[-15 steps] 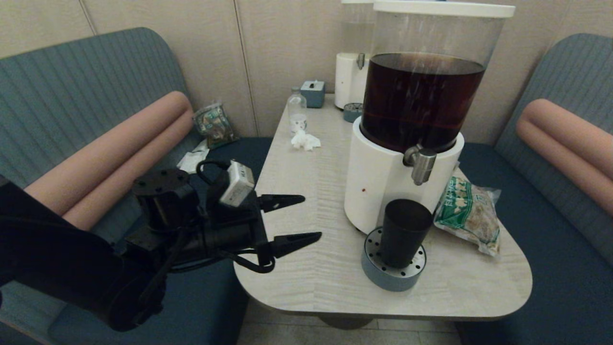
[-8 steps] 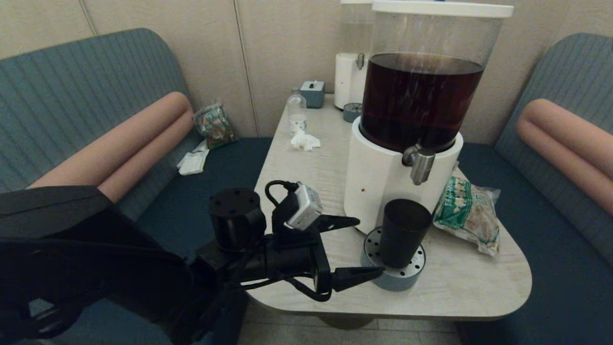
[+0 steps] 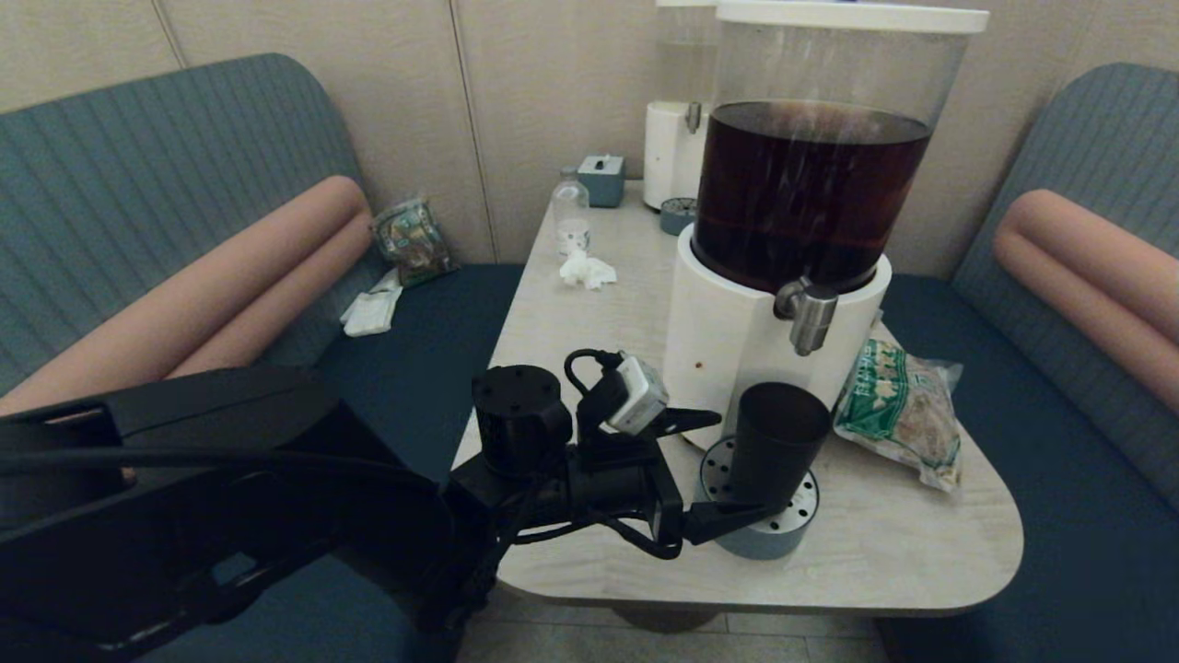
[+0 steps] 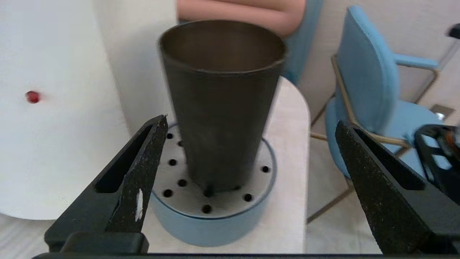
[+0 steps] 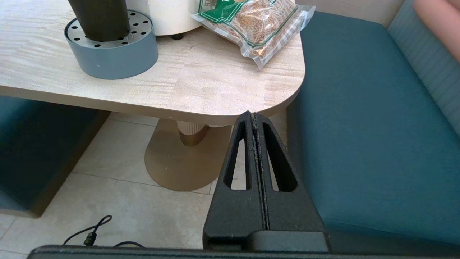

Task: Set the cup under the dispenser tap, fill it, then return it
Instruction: Place the cup next to the water dispenser

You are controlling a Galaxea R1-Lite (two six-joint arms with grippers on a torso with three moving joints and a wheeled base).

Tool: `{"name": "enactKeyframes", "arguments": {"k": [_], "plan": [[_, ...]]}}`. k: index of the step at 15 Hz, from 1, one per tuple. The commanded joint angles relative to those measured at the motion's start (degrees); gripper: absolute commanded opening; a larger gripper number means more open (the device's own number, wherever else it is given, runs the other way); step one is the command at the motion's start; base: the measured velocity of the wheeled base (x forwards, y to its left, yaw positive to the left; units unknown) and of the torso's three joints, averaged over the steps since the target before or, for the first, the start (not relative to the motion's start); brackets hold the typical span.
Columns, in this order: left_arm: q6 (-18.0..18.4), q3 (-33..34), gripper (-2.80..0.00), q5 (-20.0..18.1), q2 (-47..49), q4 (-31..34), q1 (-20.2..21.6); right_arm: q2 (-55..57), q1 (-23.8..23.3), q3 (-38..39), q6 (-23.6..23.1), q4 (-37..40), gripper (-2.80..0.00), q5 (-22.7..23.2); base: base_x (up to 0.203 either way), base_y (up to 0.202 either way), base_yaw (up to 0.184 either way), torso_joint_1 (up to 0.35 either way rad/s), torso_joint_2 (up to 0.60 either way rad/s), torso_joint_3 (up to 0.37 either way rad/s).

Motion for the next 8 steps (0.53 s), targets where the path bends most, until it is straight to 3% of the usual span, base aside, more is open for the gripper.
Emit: {"name": "enactKeyframes", "arguments": {"k": [1,8], "plan": [[-0.55,-1.30,0.00,0.74,2.36,-0.49,-0.02,0.09,-0.02,0.00,-0.03,0.02,-2.80,0.04,0.000,0.000,0.000,0.000,0.00,0.000],[-1.28,-6.66,0.00,2.40,5.25,-0.87,-0.39,0.09,-0.02,0.00,-0.03,0.02,-2.80,0.09,0.000,0.000,0.000,0.000,0.00,0.000]]}}
